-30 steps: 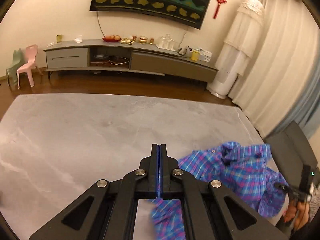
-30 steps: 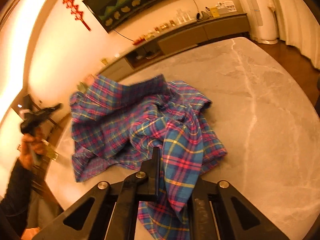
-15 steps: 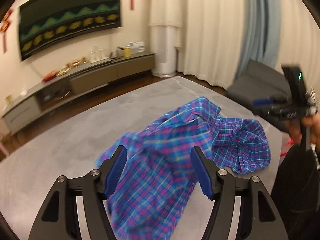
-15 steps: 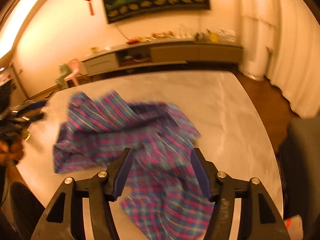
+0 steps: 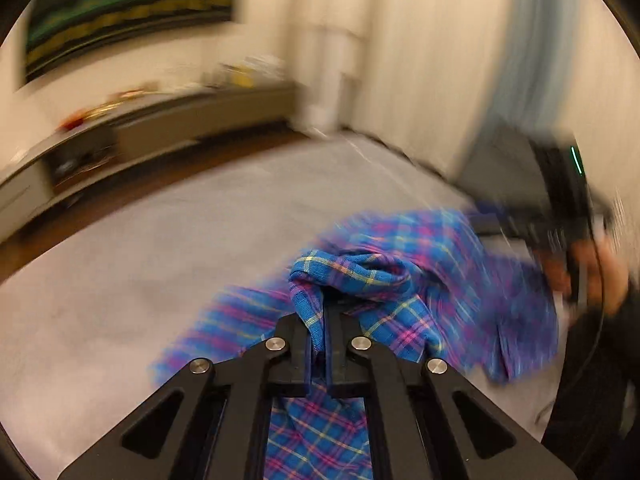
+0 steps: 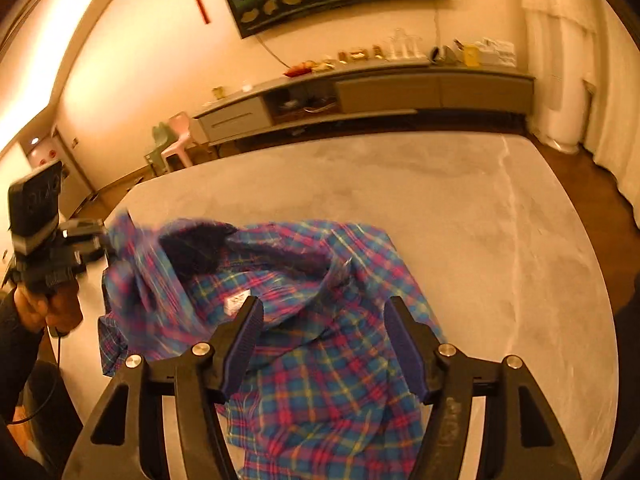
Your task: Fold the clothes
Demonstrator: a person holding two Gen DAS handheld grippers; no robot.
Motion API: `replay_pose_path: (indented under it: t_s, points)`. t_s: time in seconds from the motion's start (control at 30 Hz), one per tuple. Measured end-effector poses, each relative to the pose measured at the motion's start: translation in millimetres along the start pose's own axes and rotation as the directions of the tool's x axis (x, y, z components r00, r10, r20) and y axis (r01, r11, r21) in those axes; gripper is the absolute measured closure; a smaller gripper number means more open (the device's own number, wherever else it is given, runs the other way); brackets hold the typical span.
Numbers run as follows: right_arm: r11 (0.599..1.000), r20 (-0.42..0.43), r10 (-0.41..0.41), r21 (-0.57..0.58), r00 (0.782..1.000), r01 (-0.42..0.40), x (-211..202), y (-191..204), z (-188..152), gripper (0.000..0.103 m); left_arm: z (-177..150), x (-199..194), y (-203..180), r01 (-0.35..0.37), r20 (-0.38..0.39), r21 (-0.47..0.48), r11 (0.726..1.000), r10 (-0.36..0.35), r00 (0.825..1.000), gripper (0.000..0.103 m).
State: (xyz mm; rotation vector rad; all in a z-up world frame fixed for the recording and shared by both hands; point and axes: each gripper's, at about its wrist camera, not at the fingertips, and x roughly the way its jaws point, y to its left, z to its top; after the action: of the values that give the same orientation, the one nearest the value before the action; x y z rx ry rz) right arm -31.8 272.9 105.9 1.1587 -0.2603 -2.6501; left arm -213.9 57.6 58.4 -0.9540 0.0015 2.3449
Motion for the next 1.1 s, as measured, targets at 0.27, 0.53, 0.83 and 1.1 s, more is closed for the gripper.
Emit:
replay_pose_path:
  t_s: [0.27,0.53,0.83,1.1]
  points:
    - [0.996,-0.022,0.053,-0.075,0.998,-0.055,15.6,28.3,8.8,0.038,-15.1,-34.3,76.3,-0.091,-0.006,-0.267,0.96,0.093,0.996,0.101]
    - [0.982,-0.11,0.171,-0.066,0.979,-0.179,74.0,75.9,24.8,0.038,-36.1,-77.6,18.3,-0.038,0.076,-0.162,0.986,0.051,0.996,0.101]
    - [0.969,-0.146,0.236,-0.041,0.961,-0.244,75.8,80.4,16.0,0.088,-53.8,-101.9,7.2,-0.053,0.103,-0.142,0.988,0.068,0.992,0.101]
    - [0.954,-0.102,0.291,-0.042,0.951,-0.297,50.6,70.9,10.6,0.083,-76.5,-108.0,18.8,-0.05,0.095,-0.158,0.986,0.066,0.993,0.096]
